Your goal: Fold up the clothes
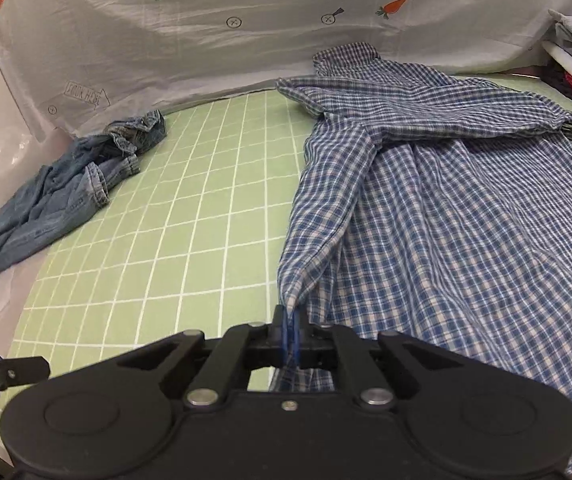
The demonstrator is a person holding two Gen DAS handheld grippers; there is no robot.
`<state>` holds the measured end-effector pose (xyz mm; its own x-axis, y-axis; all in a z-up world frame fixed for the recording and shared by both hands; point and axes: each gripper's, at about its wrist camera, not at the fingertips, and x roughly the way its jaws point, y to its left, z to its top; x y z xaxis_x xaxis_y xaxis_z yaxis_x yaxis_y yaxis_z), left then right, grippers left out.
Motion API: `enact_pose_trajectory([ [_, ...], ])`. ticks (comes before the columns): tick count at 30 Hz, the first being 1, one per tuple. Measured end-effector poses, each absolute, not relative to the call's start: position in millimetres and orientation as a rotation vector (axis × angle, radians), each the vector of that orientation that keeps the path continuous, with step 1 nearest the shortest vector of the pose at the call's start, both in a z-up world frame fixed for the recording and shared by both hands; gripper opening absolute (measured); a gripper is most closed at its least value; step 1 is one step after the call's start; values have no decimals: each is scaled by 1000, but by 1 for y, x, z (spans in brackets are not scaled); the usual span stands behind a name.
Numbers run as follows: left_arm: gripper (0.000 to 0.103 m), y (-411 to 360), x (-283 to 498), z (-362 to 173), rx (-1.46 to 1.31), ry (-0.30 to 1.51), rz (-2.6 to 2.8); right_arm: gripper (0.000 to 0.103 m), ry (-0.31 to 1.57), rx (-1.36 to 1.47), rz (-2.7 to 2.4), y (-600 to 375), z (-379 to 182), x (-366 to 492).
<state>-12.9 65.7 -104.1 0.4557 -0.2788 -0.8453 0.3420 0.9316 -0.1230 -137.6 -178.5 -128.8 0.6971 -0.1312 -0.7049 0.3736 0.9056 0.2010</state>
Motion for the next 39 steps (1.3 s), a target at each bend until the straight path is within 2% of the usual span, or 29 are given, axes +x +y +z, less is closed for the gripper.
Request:
enact_pose_trajectory([
  [10, 100, 35, -20, -103, 46, 1041, -368, 3, 692, 377, -272, -261, -100, -164],
  [15, 100, 14, -31, -102, 54, 1043, -340, 3, 730, 327, -293, -311, -105, -171],
  [22, 100, -12, -44, -104, 52, 1065, -264, 6, 848, 270, -292, -345, -144, -165],
  [25, 100, -24, -49, -104, 57, 1076, -244, 13, 892, 248, -277, -347, -157, -163],
  [27, 100, -34, -52, -105, 59, 1082, -235, 25, 916, 231, -267, -347, -163, -163],
  [29, 100, -43, -52, -105, 56, 1087, -230, 29, 928, 223, -247, -347, -165, -163],
  [36, 100, -92, -45, -102, 40, 1058, -238, 65, 886, 347, -206, -386, -144, -170],
  [39, 100, -118, -39, -100, 37, 1039, -248, 70, 842, 406, -229, -417, -133, -172],
])
